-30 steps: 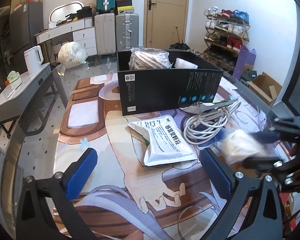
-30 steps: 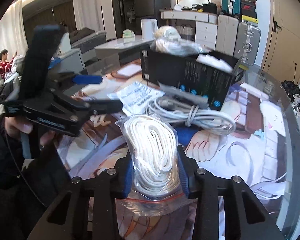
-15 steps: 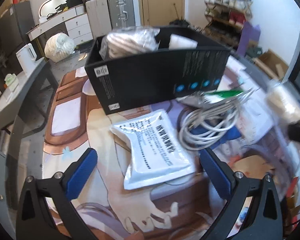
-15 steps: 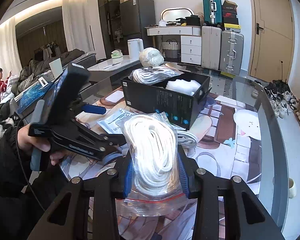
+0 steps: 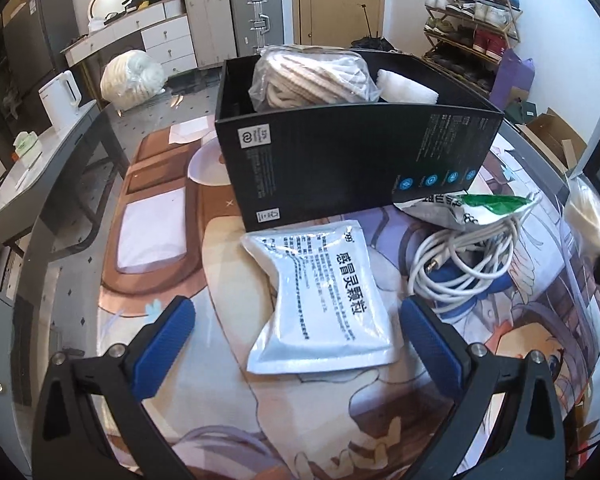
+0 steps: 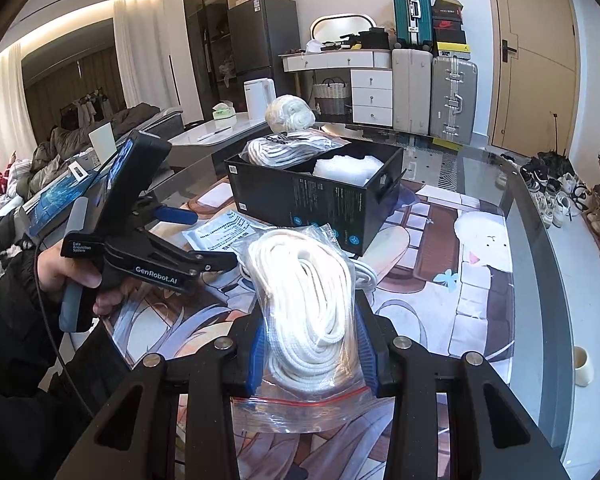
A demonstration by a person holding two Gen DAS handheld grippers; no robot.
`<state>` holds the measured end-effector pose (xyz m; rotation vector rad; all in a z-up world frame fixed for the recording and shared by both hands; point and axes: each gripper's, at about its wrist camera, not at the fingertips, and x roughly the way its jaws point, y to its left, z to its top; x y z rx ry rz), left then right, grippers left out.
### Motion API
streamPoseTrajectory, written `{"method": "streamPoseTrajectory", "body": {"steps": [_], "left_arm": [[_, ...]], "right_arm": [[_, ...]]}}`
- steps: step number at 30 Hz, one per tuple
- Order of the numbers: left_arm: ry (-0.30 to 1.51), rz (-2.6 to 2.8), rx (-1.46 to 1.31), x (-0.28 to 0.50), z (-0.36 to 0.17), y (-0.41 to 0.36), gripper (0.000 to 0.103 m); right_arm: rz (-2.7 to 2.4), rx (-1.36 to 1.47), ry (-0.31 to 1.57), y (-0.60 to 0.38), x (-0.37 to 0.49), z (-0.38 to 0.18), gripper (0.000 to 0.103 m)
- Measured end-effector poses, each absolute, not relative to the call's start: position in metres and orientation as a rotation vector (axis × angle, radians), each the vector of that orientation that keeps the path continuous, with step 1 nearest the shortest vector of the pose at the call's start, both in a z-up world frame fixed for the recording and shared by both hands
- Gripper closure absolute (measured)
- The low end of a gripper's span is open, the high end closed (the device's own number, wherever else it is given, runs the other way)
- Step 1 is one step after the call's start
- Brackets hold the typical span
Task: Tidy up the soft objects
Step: 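Lift the cable coil bag with the right tool while the left tool grasps the white packet, then lower the white packet into the box with the left tool while the right tool drops the coil bag in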
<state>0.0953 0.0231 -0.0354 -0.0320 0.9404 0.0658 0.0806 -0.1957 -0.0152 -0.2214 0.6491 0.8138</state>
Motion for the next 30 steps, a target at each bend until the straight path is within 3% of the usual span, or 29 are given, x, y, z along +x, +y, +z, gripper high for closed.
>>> {"method": "streamPoseTrajectory", "body": {"steps": [5,8,9,13,19,30], "left_arm": [[0.924,0.042,-0.034,0.093,-0.034,0.025,0.011],[0.890,0.007,-0.018,0.089,-0.031,0.021,0.033],[0.879,-0.005,-0.012,0.087,-0.030,0.020,0.048],[0.862,-0.017,-0.022,0.081,-0.028,0.022,0.058],[0.849,-0.046,-0.038,0.072,-0.027,0.025,0.064],[0.791,-0.051,-0.077,0.049,-0.016,0.028,0.065]], "right_arm": [[0.813,-0.218,0.647,-0.196,0.081,-0.016,0.065],[0.807,-0.218,0.650,-0.194,0.082,-0.017,0.065],[0.807,-0.217,0.650,-0.194,0.082,-0.017,0.065],[0.809,-0.223,0.647,-0.193,0.083,-0.018,0.065],[0.805,-0.233,0.642,-0.186,0.082,-0.018,0.065],[0.788,-0.240,0.613,-0.180,0.072,-0.005,0.065]]}}
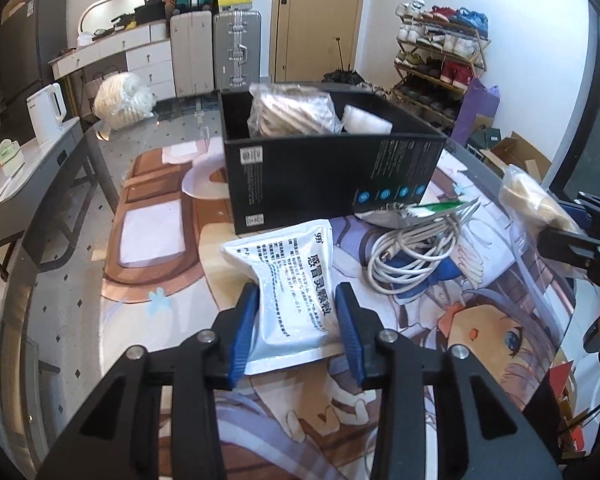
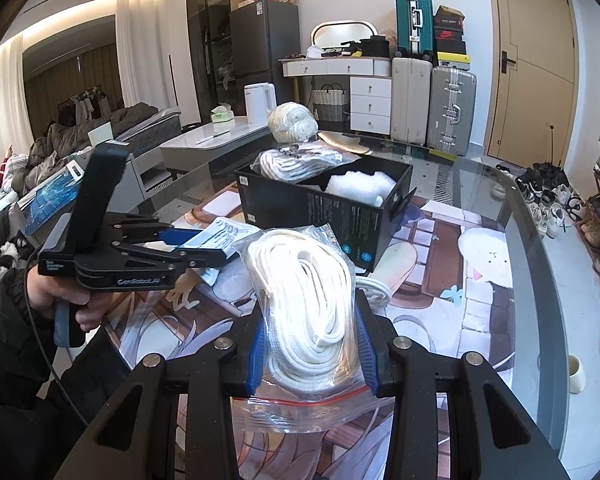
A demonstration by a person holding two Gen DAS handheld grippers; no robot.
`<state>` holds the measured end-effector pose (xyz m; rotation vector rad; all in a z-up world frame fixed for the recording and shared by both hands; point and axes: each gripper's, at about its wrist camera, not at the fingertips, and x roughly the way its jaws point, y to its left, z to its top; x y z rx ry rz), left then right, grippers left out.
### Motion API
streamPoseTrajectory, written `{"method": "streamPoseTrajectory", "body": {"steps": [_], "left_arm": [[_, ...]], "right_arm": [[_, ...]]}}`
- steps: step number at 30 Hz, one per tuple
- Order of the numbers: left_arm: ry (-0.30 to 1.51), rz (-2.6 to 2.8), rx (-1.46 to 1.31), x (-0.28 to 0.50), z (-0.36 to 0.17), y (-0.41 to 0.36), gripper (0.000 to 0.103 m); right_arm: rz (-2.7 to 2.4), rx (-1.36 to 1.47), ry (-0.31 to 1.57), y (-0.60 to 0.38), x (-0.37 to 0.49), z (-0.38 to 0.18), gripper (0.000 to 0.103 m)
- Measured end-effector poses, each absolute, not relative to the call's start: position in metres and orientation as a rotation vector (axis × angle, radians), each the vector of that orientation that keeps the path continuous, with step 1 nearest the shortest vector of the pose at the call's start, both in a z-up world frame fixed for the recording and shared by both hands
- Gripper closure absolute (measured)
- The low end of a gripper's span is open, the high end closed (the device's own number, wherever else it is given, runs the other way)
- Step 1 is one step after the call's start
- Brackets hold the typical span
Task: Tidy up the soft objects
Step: 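Lower the white packet into the box with the left tool while the right tool drops the coil bag in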
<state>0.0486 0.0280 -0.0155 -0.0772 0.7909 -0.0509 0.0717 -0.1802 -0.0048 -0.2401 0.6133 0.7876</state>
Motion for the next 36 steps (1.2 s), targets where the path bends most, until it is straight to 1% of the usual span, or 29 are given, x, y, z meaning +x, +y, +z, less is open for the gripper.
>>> {"method": "streamPoseTrajectory", "body": {"steps": [12,18,27,36], "left_arm": [[0.659,-0.028,-0.110,0.029,0.028,0.043,0.065],[0.613,-0.021,-0.106,0.035,0.053,0.053,0.065],[0.593,-0.033,-0.082,0.072,0.077,0.061,0.065],[0.614,-0.064,-0.056,0.125,0.078,0.063,0.065]], "right_arm": [[0.724,-0.192,0.598,-0.173,0.079,0.013,0.065],[0.717,-0.193,0.596,-0.164,0.093,0.026,0.065],[0.693,-0.193,0.602,-0.148,0.126,0.043,0.065],[0.700,-0.221,0.626,-0.123,0.172,0.052,0.065]]}}
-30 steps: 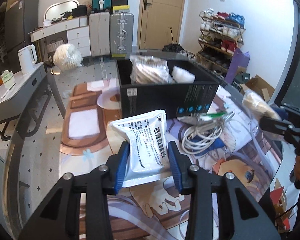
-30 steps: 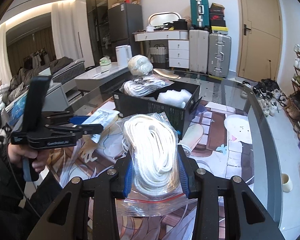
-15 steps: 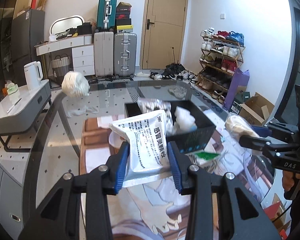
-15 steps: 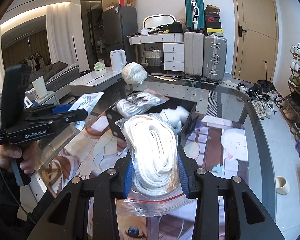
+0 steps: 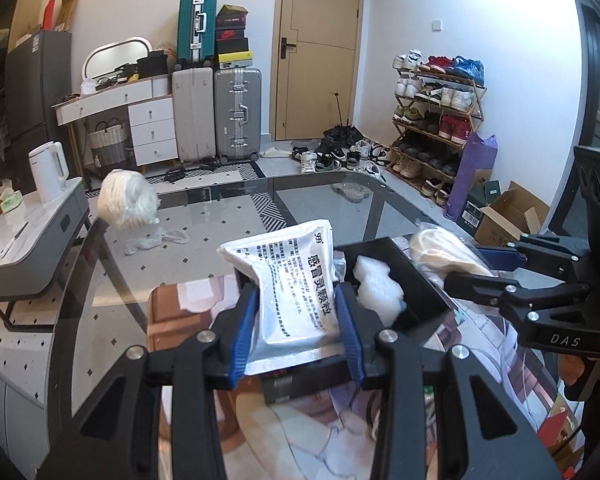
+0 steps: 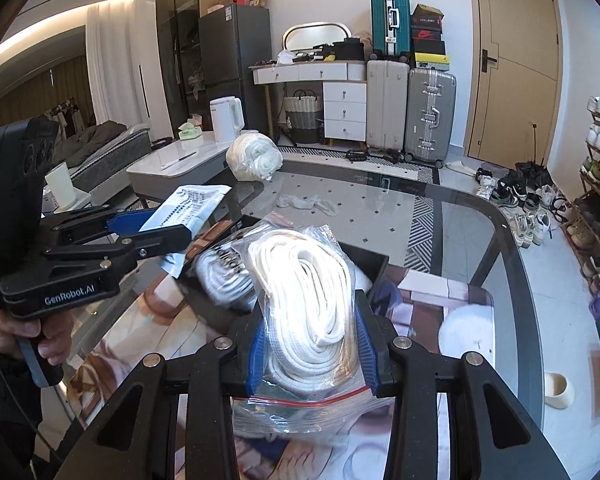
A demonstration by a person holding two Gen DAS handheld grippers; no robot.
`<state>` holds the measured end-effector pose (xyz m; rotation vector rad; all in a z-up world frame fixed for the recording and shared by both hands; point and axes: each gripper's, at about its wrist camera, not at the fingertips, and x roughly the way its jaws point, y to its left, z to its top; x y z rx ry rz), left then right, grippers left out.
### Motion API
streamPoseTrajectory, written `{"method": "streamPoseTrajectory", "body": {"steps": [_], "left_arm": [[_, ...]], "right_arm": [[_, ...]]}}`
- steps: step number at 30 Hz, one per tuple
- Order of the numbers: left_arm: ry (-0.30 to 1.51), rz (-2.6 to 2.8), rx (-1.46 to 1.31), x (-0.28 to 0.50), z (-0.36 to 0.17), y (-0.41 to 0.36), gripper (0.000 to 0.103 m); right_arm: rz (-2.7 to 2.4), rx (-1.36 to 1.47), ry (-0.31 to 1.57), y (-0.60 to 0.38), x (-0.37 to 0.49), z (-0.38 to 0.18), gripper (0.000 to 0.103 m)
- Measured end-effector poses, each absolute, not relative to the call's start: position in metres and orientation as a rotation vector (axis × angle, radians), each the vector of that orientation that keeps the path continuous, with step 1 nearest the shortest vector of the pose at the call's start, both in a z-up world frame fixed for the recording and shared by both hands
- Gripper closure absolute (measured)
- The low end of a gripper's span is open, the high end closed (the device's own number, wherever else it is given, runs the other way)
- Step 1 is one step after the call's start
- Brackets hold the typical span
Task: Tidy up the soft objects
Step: 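Lower the white packet into the box with the left tool while the right tool drops the coil bag in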
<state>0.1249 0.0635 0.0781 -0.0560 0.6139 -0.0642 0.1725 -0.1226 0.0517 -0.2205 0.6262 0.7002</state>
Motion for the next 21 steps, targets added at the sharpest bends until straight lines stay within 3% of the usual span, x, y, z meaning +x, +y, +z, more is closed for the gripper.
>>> {"method": "streamPoseTrajectory", "body": {"steps": [21], "left_arm": [[0.742,-0.121,-0.013,0.186,0.028,0.056,0.065]], "right_arm": [[0.696,-0.321,0.726,-0.068,0.243,0.015,0.065]]}}
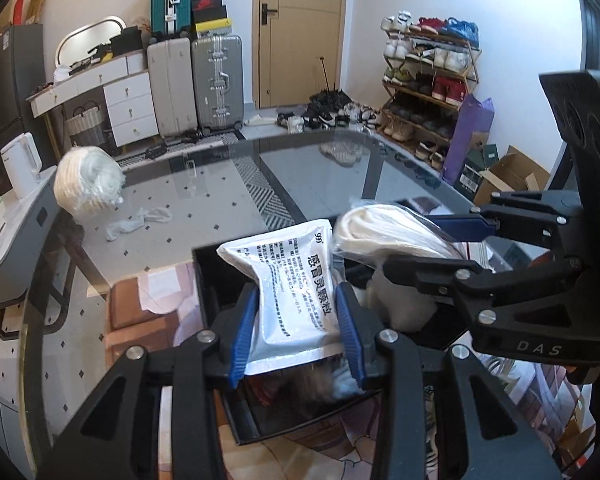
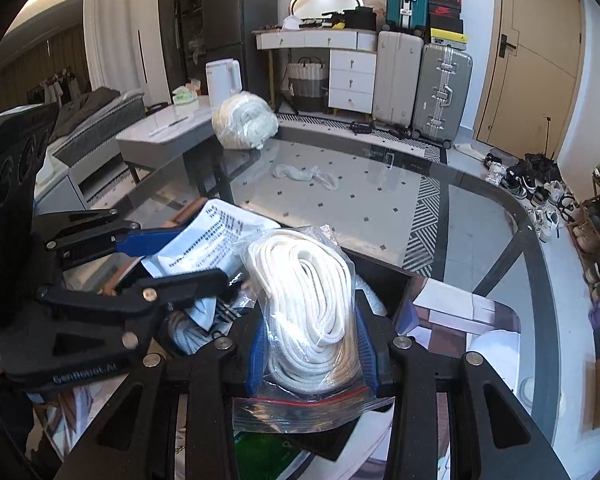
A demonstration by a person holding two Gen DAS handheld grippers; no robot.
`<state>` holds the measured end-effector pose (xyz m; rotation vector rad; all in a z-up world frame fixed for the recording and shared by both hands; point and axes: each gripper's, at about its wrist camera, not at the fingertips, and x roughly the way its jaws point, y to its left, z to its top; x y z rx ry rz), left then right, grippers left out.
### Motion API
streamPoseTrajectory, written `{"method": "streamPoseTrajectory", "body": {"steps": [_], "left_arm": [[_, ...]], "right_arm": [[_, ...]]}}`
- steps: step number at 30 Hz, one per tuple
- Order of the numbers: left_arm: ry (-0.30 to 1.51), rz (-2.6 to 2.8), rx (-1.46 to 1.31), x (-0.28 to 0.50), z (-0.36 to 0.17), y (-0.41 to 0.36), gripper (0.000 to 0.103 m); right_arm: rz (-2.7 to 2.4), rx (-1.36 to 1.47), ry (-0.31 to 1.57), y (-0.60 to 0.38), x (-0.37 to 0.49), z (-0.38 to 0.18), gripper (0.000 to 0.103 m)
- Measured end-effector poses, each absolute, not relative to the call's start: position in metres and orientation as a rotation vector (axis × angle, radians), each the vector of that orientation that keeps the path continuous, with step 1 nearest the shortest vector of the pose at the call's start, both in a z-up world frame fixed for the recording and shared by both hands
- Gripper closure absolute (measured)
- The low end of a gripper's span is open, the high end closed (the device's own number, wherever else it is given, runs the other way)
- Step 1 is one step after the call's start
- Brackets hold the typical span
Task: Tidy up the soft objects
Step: 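Lower the white packet into the box with the left tool while the right tool drops the coil bag in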
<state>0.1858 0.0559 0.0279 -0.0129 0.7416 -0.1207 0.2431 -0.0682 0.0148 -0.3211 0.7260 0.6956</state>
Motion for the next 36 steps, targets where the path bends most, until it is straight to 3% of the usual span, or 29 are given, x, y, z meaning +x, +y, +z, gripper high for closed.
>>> {"method": "streamPoseTrajectory", "body": {"steps": [13,17,20,22,25,27,29,31,36], "left_arm": [[0.757,-0.098,0.023,0.182,0.018,0.048,0.064],[0.758,-0.098,0.025,0.180,0.018,0.048,0.063],[0.755,-0.107,0.013,0.175,0.020,0.050,0.048],[0.736,-0.110,0.002,0.168,0.024,0.052,0.038],[0.712,-0.084,0.010,0.157,0.031,0.055,0.038],[0.712,-0.069,0.006,0.151,0.033,0.057,0.037],[0.710,-0.055,0.008,0.144,0.035,0.058,0.026],[0.688,-0.044,-0.005,0.135,0.039,0.060,0.007],[0.645,-0.042,-0.060,0.111,0.047,0.067,0.000]], "right_arm": [[0.690,-0.432,0.720,-0.050,0.252,-0.005,0.062],[0.681,-0.432,0.709,-0.054,0.251,-0.005,0.049],[0.688,-0.418,0.679,-0.063,0.249,0.002,0.040],[0.691,-0.400,0.672,-0.065,0.247,0.007,0.028],[0.653,-0.382,0.644,-0.077,0.240,0.016,0.013],[0.652,-0.339,0.629,-0.089,0.234,0.022,0.011],[0.646,-0.311,0.621,-0.100,0.226,0.028,0.007],[0.643,-0.288,0.610,-0.110,0.216,0.033,0.003],[0.656,-0.211,0.609,-0.134,0.193,0.040,0.001]]}}
